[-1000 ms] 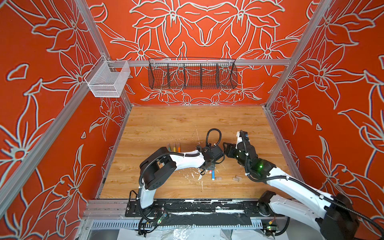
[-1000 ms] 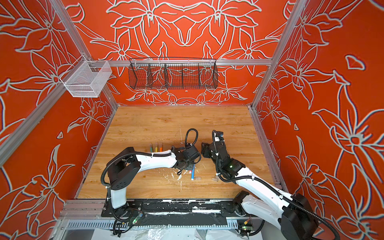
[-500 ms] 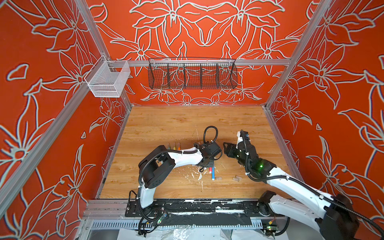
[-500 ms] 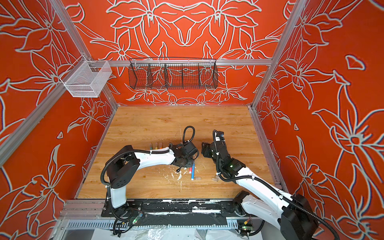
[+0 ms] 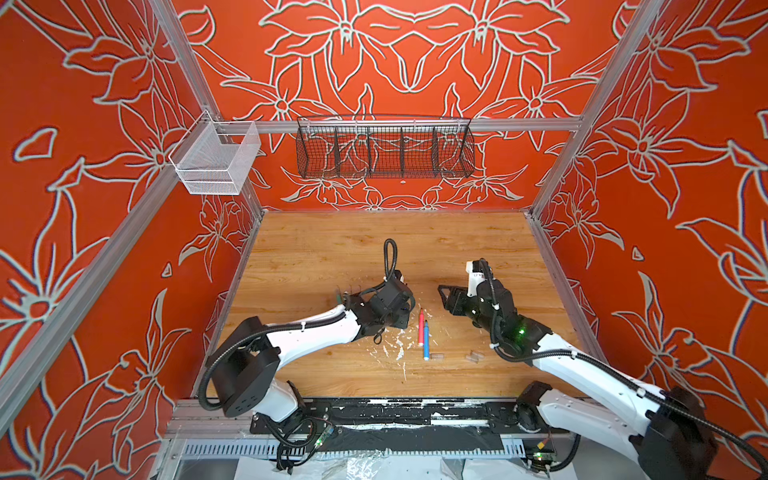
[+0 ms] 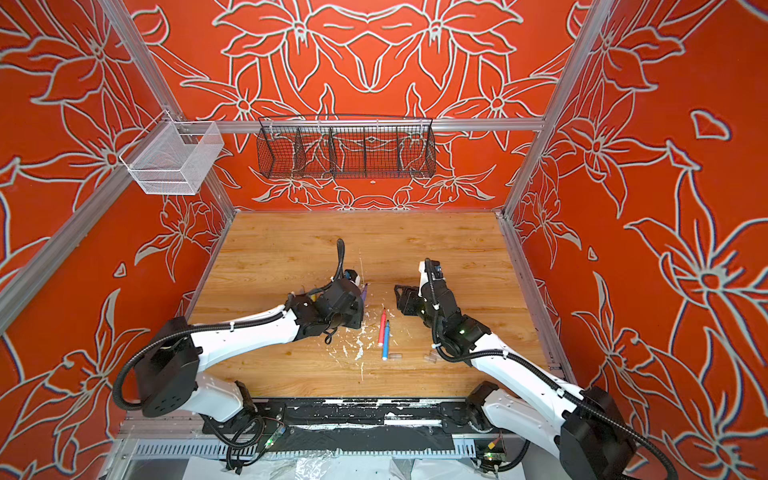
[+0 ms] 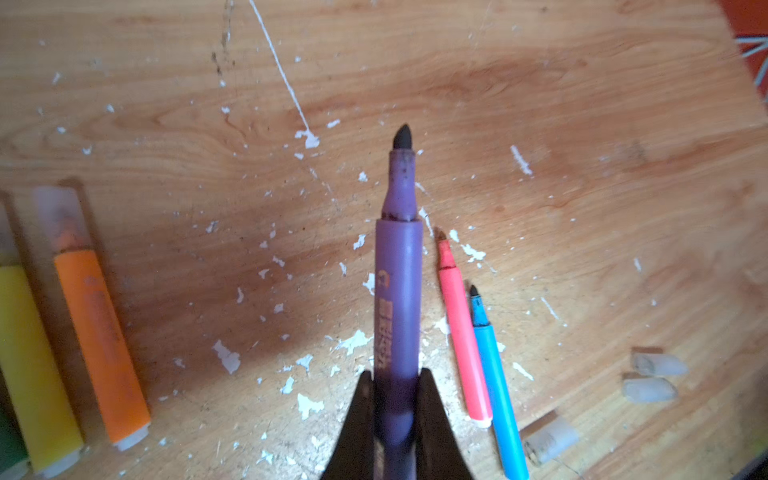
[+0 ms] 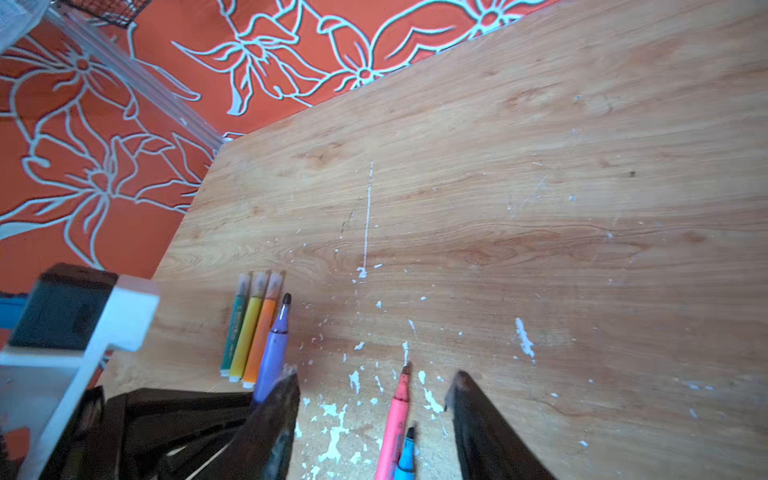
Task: Insert the pens into the pen caps
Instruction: 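Lift the purple marker tip-up with the left gripper while the right gripper approaches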
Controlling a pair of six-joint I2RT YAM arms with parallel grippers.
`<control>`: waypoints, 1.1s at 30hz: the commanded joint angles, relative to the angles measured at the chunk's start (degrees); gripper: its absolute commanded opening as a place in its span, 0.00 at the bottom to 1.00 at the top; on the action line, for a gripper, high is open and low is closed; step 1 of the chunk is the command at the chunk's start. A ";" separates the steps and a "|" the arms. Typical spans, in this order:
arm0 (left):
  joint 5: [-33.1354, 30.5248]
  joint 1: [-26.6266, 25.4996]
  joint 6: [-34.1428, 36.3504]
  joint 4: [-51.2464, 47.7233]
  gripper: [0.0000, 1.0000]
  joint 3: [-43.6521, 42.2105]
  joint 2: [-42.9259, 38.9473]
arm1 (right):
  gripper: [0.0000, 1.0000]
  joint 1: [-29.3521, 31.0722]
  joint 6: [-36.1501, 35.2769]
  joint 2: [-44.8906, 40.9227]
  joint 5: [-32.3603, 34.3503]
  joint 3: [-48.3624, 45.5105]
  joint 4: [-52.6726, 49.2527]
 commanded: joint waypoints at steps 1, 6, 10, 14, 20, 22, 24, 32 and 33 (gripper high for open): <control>1.81 -0.18 3.41 7.45 0.00 -2.89 -2.22 | 0.60 1.30 -1.97 2.07 -7.86 1.80 6.00; 5.50 -0.24 5.26 13.14 0.00 -6.40 -5.44 | 0.60 2.92 -2.56 3.93 -13.79 1.75 10.84; 6.07 -0.23 5.92 14.24 0.00 -7.35 -6.79 | 0.61 3.70 -3.09 3.76 -15.19 1.89 11.66; 6.91 -0.24 6.08 15.43 0.00 -8.06 -7.30 | 0.62 4.06 -2.89 3.95 -15.57 1.88 12.12; 7.61 -0.24 6.38 15.79 0.00 -8.06 -7.12 | 0.60 4.22 -2.43 5.68 -16.28 2.69 11.87; 7.73 -0.25 6.25 15.58 0.00 -7.89 -6.92 | 0.60 4.25 -2.31 6.00 -16.43 2.78 11.78; 7.96 -0.25 6.31 15.40 0.00 -7.70 -6.70 | 0.60 4.25 -2.09 6.11 -16.47 2.88 11.77; 10.29 -0.20 6.83 17.79 0.00 -8.94 -7.74 | 0.59 4.25 -0.77 8.11 -15.72 3.72 10.82; 10.29 -0.24 6.87 18.04 0.00 -9.18 -7.85 | 0.59 4.25 -0.62 8.57 -15.79 3.96 10.73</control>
